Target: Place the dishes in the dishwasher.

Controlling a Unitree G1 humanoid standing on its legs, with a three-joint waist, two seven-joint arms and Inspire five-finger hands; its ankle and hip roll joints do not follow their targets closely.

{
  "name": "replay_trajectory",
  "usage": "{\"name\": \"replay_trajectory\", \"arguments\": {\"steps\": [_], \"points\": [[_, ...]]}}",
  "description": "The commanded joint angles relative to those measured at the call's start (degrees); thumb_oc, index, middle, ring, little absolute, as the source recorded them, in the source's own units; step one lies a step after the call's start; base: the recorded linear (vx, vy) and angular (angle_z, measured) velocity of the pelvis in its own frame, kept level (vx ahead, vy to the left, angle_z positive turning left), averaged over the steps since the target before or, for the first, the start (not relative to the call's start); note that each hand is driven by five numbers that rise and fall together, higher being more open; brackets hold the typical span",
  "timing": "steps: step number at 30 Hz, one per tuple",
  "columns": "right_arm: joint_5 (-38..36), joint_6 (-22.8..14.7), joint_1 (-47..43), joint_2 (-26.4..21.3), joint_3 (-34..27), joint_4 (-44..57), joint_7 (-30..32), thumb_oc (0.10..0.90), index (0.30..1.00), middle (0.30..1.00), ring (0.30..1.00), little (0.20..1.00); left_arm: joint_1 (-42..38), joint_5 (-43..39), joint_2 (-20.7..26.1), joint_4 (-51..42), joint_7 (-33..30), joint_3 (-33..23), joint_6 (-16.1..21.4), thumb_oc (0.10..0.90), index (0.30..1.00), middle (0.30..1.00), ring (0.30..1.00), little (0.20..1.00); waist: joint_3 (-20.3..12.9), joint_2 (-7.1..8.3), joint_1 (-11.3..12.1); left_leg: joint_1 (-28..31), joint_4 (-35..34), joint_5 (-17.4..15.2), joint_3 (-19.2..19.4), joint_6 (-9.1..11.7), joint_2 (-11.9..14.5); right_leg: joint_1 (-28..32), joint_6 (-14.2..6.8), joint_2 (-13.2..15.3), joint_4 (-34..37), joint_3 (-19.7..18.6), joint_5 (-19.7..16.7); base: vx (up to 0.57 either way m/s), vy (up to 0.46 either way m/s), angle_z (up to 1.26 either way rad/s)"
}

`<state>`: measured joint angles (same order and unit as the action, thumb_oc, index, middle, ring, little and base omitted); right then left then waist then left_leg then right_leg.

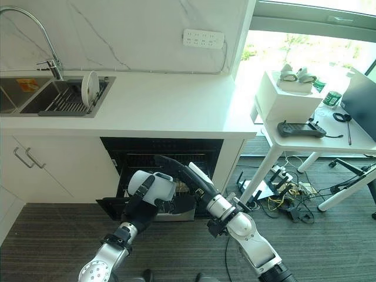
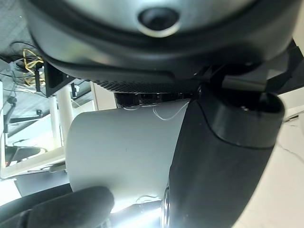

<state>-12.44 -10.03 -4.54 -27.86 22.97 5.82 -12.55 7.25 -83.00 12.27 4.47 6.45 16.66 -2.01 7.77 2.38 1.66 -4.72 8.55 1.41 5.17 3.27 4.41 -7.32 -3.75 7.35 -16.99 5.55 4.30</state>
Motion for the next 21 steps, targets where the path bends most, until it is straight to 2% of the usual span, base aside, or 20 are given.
{"name": "replay_trajectory", "arguments": {"steps": [1,9,21], "points": [[-2.06,-5.18,-4.55,1.27,-2.13,4.5,1.27,0.8,0.9,0.9,0.9,0.9,-6.49,-1.39,-0.54,-9.84,3.65,-1.42,3.86,0.4,0.3,0.3,0.3,0.3,-1.02,0.04,-0.04,1.3,8.64,-16.05,-0.83,-2.4,-0.96,3.31,-3.25,0.8,-0.2,2.0,6.26,0.0,0.0,0.0],[-0.08,-4.57,-4.12,1.57,-1.89,4.08,0.07,0.8,0.9,0.9,0.9,0.9,-6.93,-1.29,-0.55,-10.7,3.05,-2.73,5.39,0.4,0.3,0.3,0.3,0.3,-1.02,0.04,-0.25,1.65,8.64,-16.1,-0.7,-2.41,-0.89,3.59,-3.13,0.69,-0.2,1.88,6.43,0.0,0.0,0.0],[8.98,-4.54,-5.64,-0.12,-0.2,4.36,4.95,0.8,0.9,0.9,0.9,0.9,-6.23,-5.55,-1.09,-11.53,2.14,-1.8,1.67,0.4,0.3,0.3,0.3,0.3,-0.62,0.38,0.53,1.49,8.64,-16.15,-1.15,-2.64,-1.29,3.66,-3.27,0.92,-0.2,2.18,6.35,0.0,0.0,0.0]]}}
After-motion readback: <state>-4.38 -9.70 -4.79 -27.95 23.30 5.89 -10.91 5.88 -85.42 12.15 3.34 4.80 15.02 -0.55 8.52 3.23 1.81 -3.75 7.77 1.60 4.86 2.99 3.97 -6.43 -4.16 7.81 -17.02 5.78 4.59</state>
